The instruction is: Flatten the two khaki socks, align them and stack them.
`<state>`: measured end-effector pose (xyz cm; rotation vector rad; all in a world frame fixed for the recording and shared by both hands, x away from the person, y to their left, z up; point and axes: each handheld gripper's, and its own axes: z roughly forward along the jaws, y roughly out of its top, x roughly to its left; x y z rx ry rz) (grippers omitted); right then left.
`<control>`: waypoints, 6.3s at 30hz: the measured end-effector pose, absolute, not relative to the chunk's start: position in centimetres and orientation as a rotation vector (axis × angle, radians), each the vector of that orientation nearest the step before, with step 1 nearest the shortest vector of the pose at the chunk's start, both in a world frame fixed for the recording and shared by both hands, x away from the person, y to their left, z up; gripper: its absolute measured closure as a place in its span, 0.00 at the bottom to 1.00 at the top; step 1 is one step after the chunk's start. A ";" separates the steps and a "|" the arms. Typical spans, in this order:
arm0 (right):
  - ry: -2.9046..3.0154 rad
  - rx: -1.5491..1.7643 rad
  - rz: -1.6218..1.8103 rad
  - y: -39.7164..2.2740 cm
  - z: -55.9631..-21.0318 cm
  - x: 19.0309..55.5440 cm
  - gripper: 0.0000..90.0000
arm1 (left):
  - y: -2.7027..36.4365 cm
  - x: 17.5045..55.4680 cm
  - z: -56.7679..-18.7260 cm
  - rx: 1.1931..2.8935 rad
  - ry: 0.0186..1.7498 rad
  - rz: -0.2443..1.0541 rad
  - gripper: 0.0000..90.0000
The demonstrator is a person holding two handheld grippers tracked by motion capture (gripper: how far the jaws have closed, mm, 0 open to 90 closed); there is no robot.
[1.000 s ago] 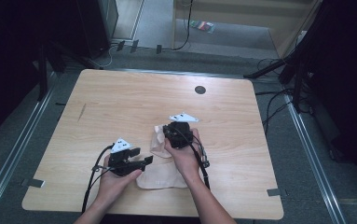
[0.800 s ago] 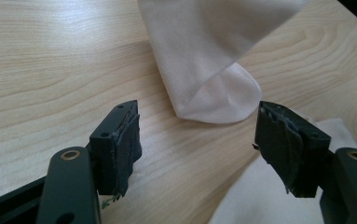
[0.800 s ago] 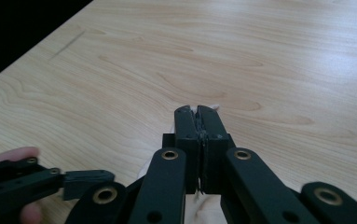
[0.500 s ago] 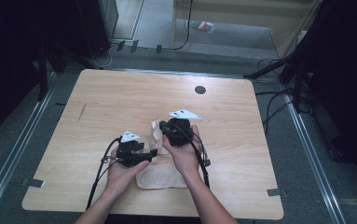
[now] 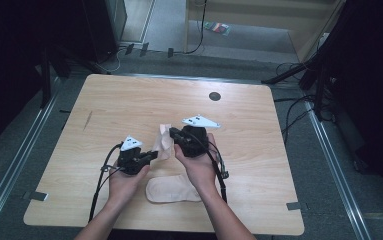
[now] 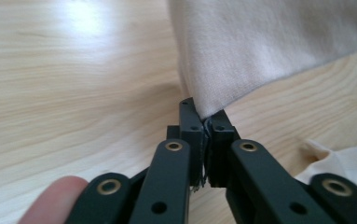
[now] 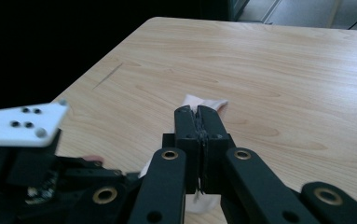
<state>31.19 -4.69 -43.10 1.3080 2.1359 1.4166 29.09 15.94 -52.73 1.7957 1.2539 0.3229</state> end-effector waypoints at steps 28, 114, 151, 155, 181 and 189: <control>2.176 1.402 1.204 -8.3 -50.7 32.7 0.99 | 18.2 27.6 -54.2 1.842 1.247 0.364 0.57; 2.167 1.299 1.187 -10.2 -51.4 31.9 0.96 | 17.5 28.4 -51.9 1.804 1.240 0.397 1.00; 2.206 1.246 1.268 -12.8 -49.2 23.9 0.96 | 16.8 20.4 -51.1 1.857 1.121 0.279 1.00; 2.215 1.250 1.260 -13.1 -49.5 23.3 0.96 | 17.0 20.1 -51.8 1.868 1.134 0.261 1.00; 2.285 1.284 1.203 -13.5 -52.2 22.4 0.95 | 17.3 20.1 -54.3 1.947 1.171 0.190 0.95; 2.272 1.313 1.210 -13.8 -53.3 22.8 0.77 | 17.6 20.2 -54.3 1.923 1.193 0.211 0.75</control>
